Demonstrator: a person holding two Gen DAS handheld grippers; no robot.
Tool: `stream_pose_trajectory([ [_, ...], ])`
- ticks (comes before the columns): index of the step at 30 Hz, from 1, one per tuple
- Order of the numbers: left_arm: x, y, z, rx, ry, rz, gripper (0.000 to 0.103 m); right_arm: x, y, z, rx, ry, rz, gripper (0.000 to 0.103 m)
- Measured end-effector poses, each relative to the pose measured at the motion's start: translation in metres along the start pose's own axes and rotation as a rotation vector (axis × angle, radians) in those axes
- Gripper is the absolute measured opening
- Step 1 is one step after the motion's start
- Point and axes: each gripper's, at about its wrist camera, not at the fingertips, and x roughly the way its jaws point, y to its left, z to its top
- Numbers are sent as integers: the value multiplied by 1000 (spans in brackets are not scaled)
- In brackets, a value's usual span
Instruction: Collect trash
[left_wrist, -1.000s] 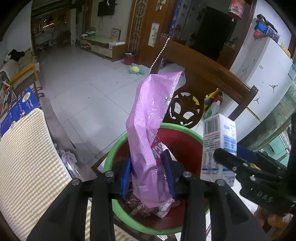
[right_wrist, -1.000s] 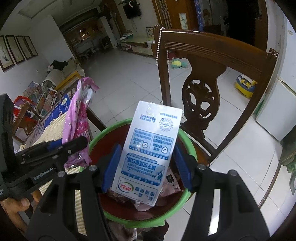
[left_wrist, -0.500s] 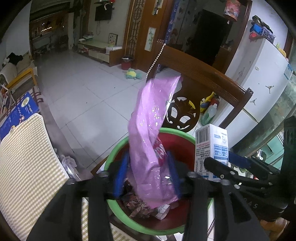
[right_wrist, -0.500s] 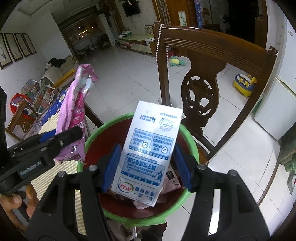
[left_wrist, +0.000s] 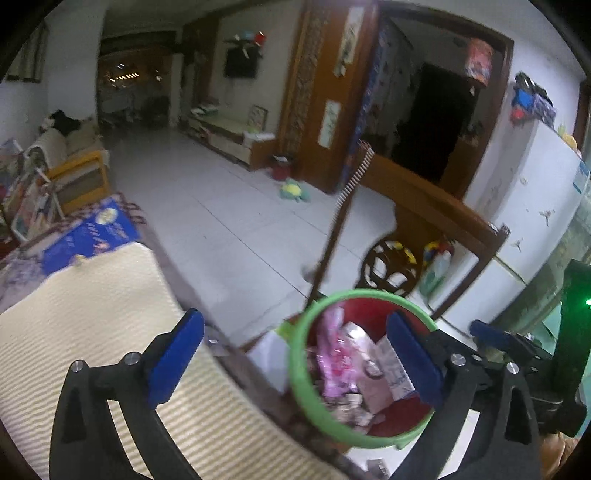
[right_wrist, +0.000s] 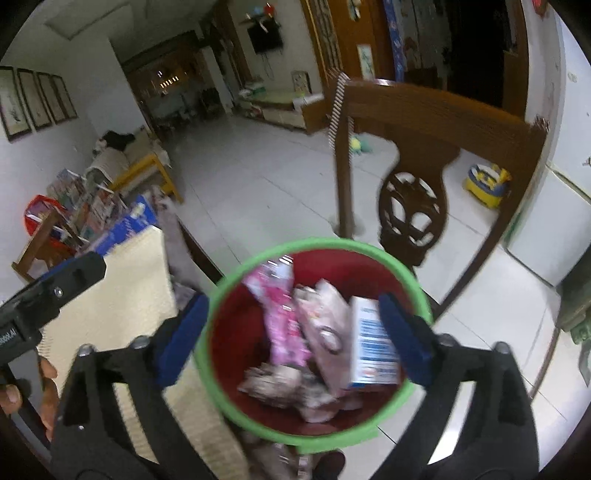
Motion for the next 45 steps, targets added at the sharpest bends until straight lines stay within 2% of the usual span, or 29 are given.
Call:
stream_pose_trajectory([
  [5, -53, 48, -1, -38, -105, 68, 95, -22, 66, -8, -67, -117, 18, 99],
  [7, -78, 68, -2, -55, -167, 112, 95, -39, 96, -16, -103, -220, 26, 99],
  [9, -104, 87, -6, -74, -238, 168, 95, -59, 125, -26, -133, -364, 1, 99],
  [11, -129, 102, -11, -77, -320, 211, 95, -71, 150, -34, -161, -432, 25, 99],
  [13, -155, 117, -18, -67, -404, 257, 95, -74, 172, -43, -188, -442, 67, 99],
  [15, -175, 128, -24, -54, -448, 298, 95, -75, 195, -52, -214, -428, 82, 99],
  [21, -206, 163, -34, -72, -418, 344, 95, -80, 243, -78, -236, -408, 102, 99],
  [25, -222, 193, -48, -159, -439, 382, 95, -86, 261, -88, -254, -417, 87, 99],
  [29, -229, 217, -55, -232, -407, 376, 95, -90, 276, -96, -264, -417, 76, 99],
  [45, -243, 236, -71, -225, -369, 403, 95, -92, 305, -112, -293, -393, 98, 99],
])
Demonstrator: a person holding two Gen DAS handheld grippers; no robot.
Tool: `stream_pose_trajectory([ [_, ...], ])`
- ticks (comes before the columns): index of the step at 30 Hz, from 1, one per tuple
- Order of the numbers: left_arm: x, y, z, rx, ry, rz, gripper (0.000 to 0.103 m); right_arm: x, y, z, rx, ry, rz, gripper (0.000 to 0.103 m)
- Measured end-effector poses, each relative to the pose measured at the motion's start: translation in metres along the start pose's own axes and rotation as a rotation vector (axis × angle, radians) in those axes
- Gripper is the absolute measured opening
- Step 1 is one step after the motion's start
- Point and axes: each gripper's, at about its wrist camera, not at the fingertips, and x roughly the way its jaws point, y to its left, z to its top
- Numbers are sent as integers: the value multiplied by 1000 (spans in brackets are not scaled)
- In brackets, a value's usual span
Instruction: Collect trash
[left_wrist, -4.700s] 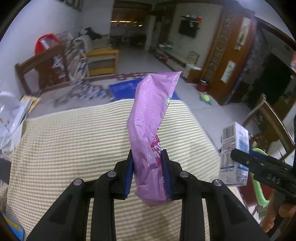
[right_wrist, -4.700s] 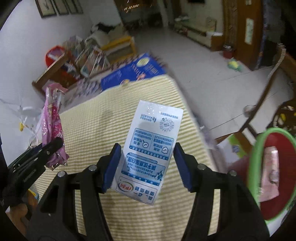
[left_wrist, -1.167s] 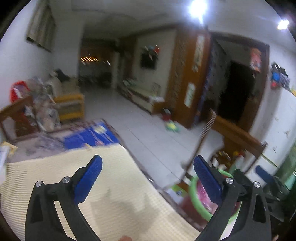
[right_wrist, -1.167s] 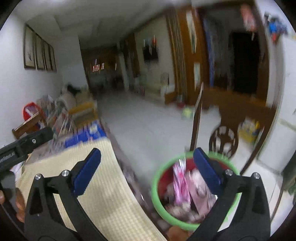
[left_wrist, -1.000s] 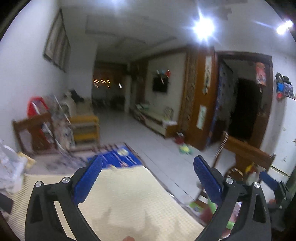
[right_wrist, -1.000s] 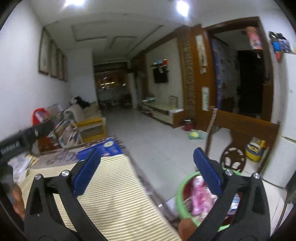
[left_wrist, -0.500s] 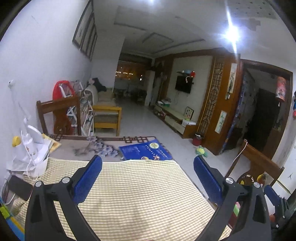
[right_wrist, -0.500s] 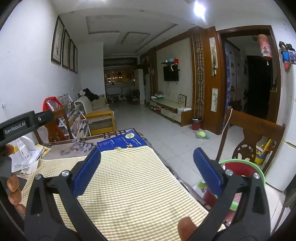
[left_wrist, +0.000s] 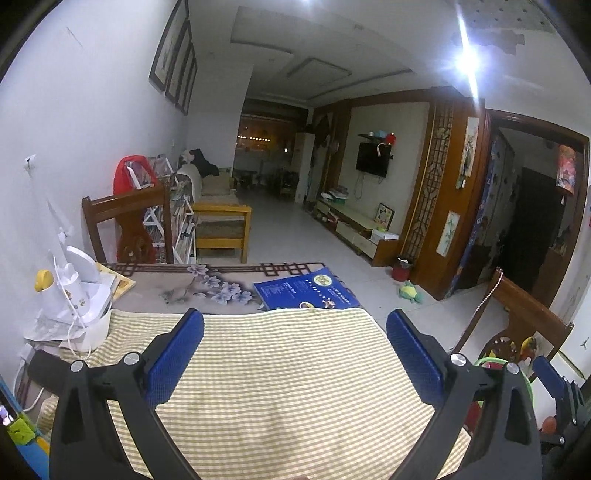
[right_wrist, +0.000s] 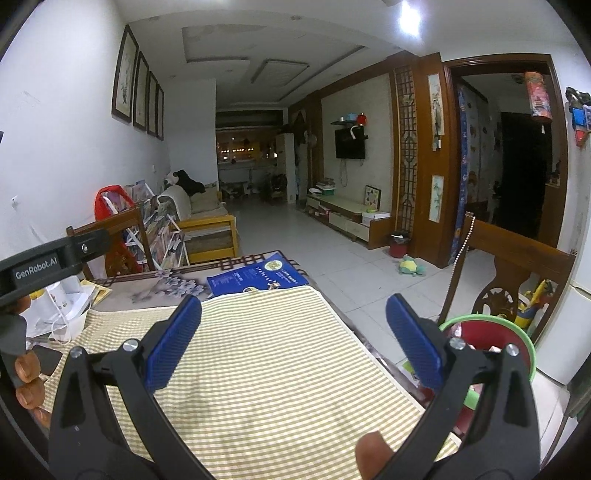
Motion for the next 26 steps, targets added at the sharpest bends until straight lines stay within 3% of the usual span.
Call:
stream_pose_trajectory([
  [11, 5, 2, -4, -1, 27, 15, 95, 12, 0, -7, 5, 48, 20, 99],
  [16, 12, 0, -8, 6, 49, 32, 95, 36, -3, -16, -3, 109, 61, 99],
  [21, 21, 1, -18, 31, 78, 72, 95, 104, -7, -56, -60, 262, 88, 99],
  [26, 38, 14, -34, 0, 183, 101, 95, 180, -12, -100, -102, 410, 113, 99],
])
